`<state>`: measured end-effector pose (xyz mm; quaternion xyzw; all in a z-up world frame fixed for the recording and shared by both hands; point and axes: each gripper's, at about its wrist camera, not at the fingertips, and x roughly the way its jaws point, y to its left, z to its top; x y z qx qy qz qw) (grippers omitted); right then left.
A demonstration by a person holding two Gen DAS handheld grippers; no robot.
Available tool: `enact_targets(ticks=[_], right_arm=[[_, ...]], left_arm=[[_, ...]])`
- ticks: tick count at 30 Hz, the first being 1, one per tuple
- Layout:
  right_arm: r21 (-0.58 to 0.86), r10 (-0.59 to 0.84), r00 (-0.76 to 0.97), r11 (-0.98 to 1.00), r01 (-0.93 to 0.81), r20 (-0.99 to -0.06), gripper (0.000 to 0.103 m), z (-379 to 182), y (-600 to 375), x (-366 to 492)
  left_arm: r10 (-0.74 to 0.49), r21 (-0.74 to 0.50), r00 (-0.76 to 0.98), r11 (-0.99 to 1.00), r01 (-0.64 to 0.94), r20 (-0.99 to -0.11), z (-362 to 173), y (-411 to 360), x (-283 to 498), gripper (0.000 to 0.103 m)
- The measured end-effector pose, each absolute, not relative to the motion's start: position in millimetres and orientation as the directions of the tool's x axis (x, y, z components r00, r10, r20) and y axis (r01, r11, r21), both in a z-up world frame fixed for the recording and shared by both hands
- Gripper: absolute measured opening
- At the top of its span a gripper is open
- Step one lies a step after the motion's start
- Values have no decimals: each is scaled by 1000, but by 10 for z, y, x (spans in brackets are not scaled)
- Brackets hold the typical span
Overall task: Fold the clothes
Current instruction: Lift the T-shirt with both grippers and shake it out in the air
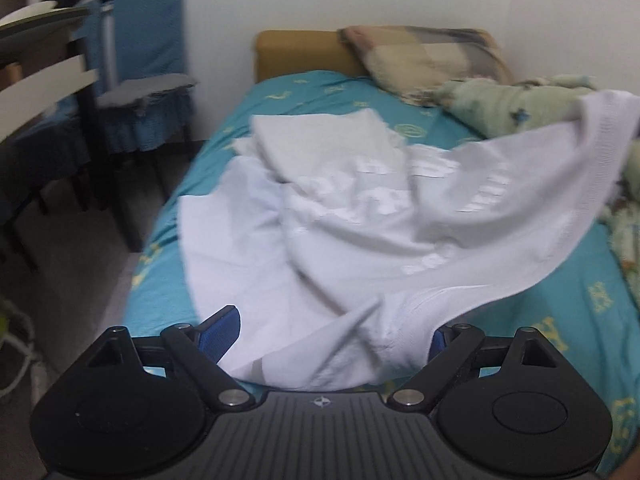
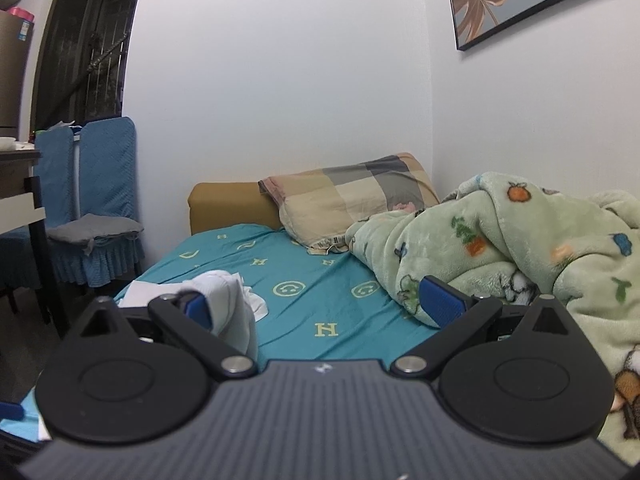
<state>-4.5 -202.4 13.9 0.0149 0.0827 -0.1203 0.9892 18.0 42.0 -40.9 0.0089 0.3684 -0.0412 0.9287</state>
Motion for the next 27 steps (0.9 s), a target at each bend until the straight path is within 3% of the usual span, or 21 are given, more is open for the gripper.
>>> enact_targets(ticks=[5,8,11,13,17,27], right_arm=[[20,-191,979,981,193,-78,103,115,-2054,-116],[-92,-178,982,981,172,-59,103,51,-1896,-90],[-159,-182,965,976,152,-190,103,-155,-1782,70],[-152,-186,925,978,143,-332,103,-370,-1770,207],[-116,-198,850,980,162,-488,103,-669,-1814,316],[79,-348,893,920,384,-286,103,-138,-1959,-650]], left_arm=[[-44,-302,809,938,-169,-587,-264,1130,167,95],[25,-365,868,901,-235,-497,-117,1330,33,94],[93,-327,888,908,-261,-450,-7,1327,-67,92],[96,-321,896,913,-253,-434,37,1298,-118,91],[105,-243,906,945,-220,-410,130,1081,-250,91],[73,-308,947,935,-174,-312,347,977,-1004,91]])
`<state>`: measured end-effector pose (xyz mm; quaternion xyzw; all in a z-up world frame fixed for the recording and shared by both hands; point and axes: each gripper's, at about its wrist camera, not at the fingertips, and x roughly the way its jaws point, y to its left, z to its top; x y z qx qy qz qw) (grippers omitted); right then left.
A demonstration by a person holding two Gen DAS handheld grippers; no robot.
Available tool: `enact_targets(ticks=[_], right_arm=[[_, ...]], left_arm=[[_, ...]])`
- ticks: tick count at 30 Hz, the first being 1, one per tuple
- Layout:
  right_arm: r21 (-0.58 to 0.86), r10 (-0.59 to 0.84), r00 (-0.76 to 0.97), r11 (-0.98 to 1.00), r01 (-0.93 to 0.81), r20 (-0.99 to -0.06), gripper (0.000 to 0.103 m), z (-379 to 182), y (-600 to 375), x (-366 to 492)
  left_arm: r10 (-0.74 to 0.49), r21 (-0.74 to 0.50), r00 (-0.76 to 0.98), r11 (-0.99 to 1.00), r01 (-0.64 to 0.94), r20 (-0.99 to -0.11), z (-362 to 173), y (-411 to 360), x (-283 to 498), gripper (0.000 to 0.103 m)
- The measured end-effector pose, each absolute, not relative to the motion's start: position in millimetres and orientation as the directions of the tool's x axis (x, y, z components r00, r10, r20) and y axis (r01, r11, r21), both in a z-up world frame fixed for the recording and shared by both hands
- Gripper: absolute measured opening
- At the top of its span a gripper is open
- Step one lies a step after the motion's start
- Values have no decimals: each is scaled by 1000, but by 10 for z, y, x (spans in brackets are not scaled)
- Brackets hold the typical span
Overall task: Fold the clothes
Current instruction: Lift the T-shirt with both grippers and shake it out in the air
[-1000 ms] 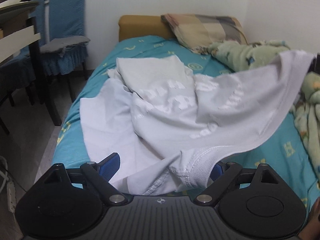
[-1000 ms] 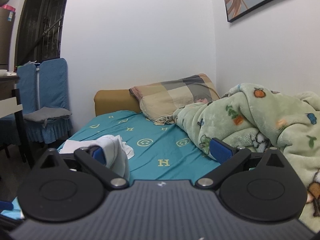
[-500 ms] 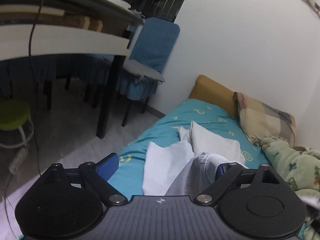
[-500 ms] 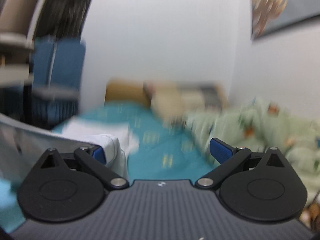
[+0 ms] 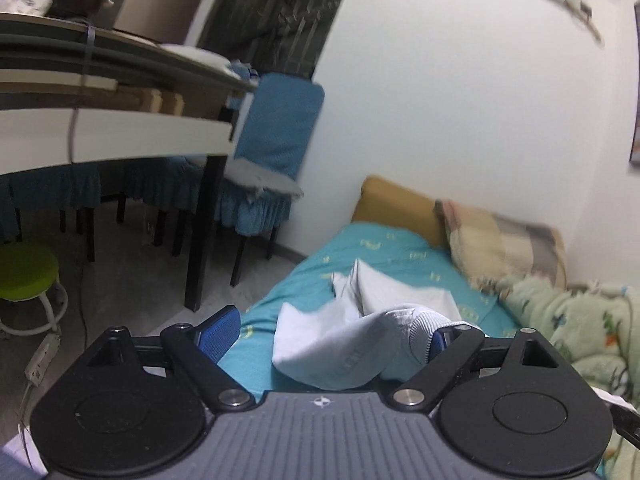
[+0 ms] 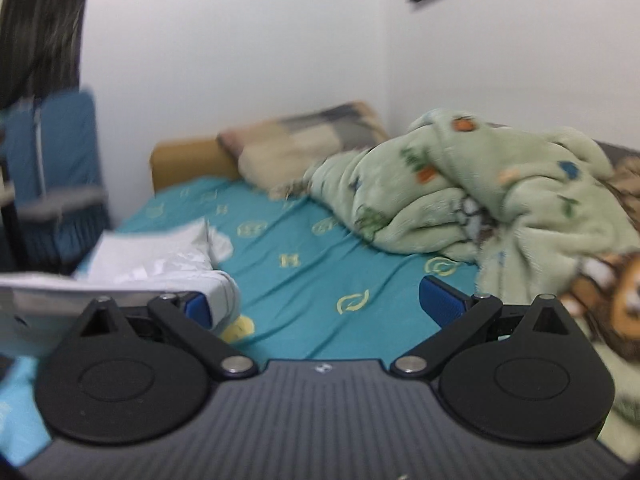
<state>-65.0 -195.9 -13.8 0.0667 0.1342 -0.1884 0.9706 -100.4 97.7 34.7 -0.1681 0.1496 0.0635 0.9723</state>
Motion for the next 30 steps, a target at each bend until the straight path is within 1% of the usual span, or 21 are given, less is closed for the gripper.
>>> enact_targets(ticks=[3,7,10,14,17,19,22,24,27,30], right_arm=[[112,-353,911,917,382,-214,103,91,-1924,-961],[129,-328,937,931,343,-122,103,672,-1948,-1198],[142,-300,954,943,301,-25,103,1310,-1958,-1364],[147,-267,957,957,250,110,103,2266,-1959,-1649],[115,-248,946,967,228,208,103,2970,-1959,-1887],[109,-240,940,969,220,242,103,3347,-2030,-1947],[110,-236,932,971,213,277,103,3839,-2163,-1964],[85,-250,926,968,235,281,103,4033,-2251,-1842],[47,-257,938,966,253,234,103,4025,-2370,-1366],[8,-265,947,963,268,184,103,4000,-2489,-879]], left_arm=[[98,-310,966,935,-171,-239,598,991,-1280,91],[123,-279,986,949,-150,-110,1157,959,-1597,91],[131,-284,991,950,-131,-18,1782,953,-1762,91],[116,-322,987,944,-74,114,2774,945,-2008,91],[134,-280,967,957,-70,215,3489,838,-2235,94],[119,-278,958,960,-43,261,3861,778,-2321,96],[96,-242,952,970,-24,291,4279,605,-2295,97],[100,-202,952,979,-41,291,4466,451,-2137,97],[97,-160,961,986,-56,261,4595,274,-1651,97],[77,-132,975,990,-50,208,4451,194,-885,97]])
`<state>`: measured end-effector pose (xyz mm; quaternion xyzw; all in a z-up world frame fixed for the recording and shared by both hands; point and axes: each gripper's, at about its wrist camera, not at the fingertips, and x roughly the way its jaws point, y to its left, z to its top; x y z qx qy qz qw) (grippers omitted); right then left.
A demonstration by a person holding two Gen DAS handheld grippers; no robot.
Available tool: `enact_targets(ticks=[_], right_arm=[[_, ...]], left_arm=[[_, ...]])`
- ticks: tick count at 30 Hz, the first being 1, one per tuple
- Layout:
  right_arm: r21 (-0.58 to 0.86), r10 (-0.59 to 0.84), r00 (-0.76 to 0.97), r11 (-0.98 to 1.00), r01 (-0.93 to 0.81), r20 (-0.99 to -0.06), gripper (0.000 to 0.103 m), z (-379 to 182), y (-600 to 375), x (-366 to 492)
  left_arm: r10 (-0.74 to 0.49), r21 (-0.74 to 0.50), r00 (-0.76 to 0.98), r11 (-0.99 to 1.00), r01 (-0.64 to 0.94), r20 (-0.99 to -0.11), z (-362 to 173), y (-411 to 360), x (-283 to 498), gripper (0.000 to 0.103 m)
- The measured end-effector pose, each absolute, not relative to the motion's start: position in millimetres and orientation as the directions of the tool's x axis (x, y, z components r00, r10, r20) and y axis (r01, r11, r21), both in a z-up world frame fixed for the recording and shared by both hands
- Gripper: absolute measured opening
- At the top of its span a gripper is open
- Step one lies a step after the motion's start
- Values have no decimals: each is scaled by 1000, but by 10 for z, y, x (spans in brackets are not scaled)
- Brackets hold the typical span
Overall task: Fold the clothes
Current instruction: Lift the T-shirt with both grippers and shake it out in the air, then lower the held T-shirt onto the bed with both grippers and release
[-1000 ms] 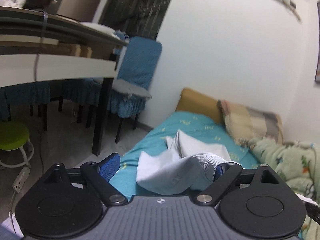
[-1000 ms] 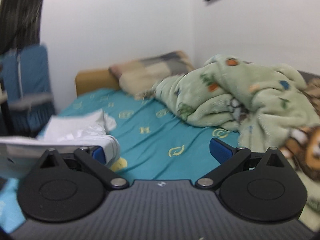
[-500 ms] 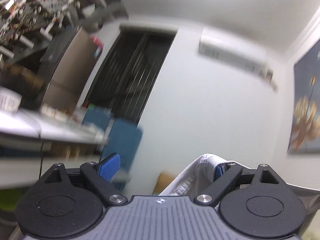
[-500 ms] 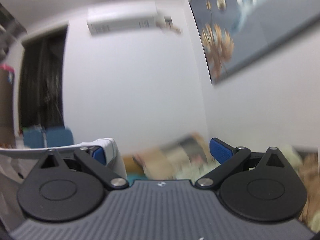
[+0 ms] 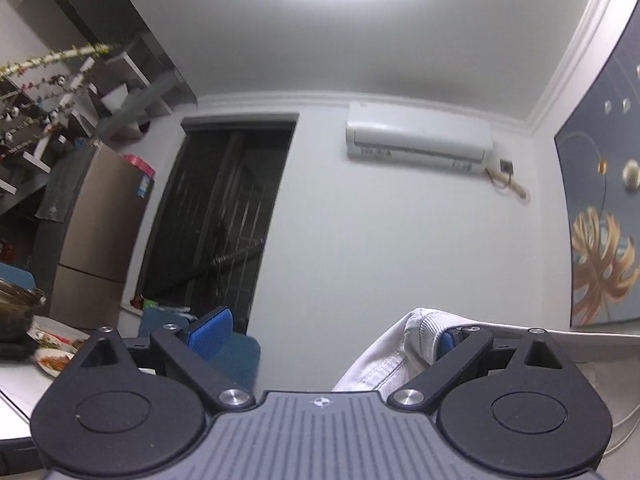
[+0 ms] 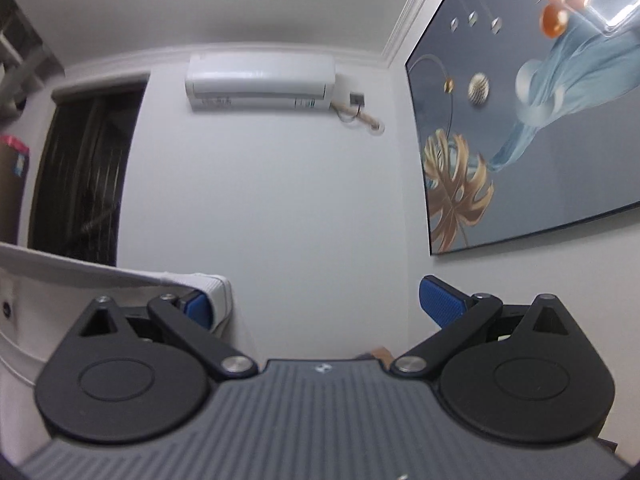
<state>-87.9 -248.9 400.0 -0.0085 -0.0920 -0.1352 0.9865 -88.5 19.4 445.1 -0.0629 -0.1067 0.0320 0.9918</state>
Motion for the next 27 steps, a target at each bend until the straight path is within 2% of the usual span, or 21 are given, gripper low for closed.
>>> enact_targets(ticks=[4,7,12,19,23,27], right_arm=[[-49,-279,958,958,282,68,103,3542,-2648,50],[-117,-307,952,945,305,-3,103,2957,-2695,847],[-190,-350,928,927,323,-127,103,1814,-2765,2217],[-145,-346,912,936,320,-223,103,500,-2862,4099],[-167,-324,878,945,282,-351,103,-243,-2885,4864],[-181,-280,842,959,220,-462,103,-824,-2916,5291]], left_arm=[[48,-75,990,996,-38,134,4012,108,252,100],[29,-48,999,998,-27,43,3524,13,1149,100],[-4,-24,987,1000,0,-160,2317,-116,2703,100],[76,-1,945,997,-80,-318,582,-182,4774,100],[94,-17,896,994,-112,-435,-419,-124,5569,99],[67,-48,823,992,-113,-565,-1118,-42,6146,99]])
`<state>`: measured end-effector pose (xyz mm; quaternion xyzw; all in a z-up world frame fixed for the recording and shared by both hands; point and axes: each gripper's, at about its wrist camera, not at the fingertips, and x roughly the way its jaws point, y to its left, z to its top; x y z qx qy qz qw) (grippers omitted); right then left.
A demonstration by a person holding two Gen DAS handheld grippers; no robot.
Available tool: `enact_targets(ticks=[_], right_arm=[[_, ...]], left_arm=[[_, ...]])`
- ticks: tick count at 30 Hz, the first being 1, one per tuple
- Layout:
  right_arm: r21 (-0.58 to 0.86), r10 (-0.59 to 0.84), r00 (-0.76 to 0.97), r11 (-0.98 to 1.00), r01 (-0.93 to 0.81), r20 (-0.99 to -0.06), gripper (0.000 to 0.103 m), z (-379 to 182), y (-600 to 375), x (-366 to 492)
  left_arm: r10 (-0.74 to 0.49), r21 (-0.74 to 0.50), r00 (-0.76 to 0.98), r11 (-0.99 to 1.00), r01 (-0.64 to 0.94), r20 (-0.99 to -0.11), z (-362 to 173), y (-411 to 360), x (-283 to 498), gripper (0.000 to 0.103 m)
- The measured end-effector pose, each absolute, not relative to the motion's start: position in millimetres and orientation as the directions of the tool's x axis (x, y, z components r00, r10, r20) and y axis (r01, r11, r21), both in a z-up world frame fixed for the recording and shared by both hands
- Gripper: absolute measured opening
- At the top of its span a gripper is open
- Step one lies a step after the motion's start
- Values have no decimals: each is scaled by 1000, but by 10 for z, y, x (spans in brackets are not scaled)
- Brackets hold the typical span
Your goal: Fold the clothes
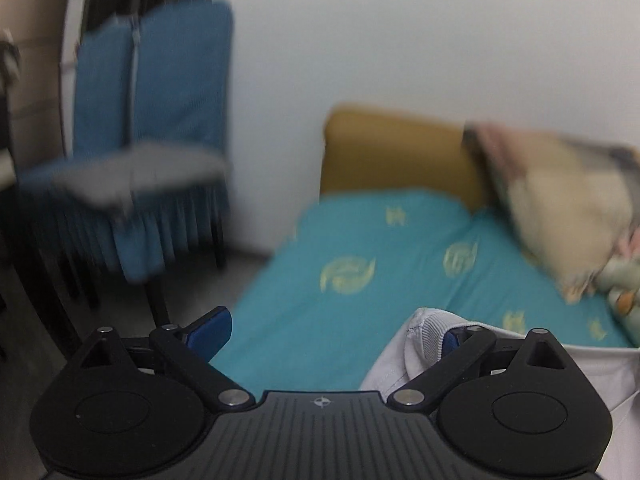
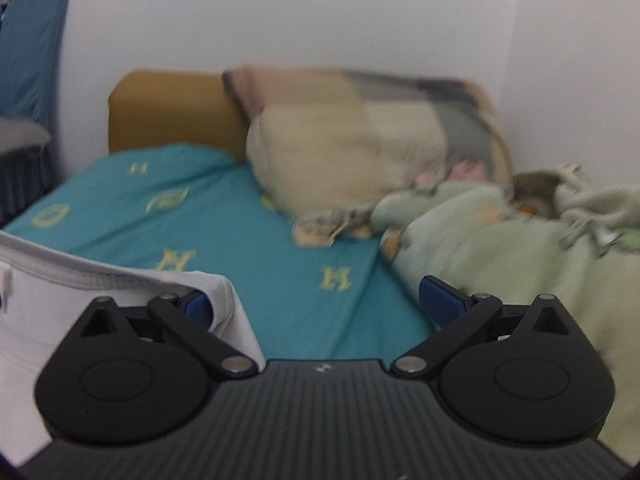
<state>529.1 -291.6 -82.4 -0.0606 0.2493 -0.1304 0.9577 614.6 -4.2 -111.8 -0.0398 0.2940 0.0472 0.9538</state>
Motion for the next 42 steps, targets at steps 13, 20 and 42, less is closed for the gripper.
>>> enact_targets(ticks=[13,20,42], right_arm=[[-15,48,719,997,-80,-694,103,-898,-2606,5063],[93,78,827,995,-31,-557,103,-53,-2483,3953],[301,75,951,953,19,-299,99,788,-2510,397]], left_arm=[[-65,11,637,993,115,-768,-1261,-8,5894,98],[-129,-50,755,991,126,-643,-382,155,4679,99],[-124,-199,813,980,10,-569,688,617,858,99]])
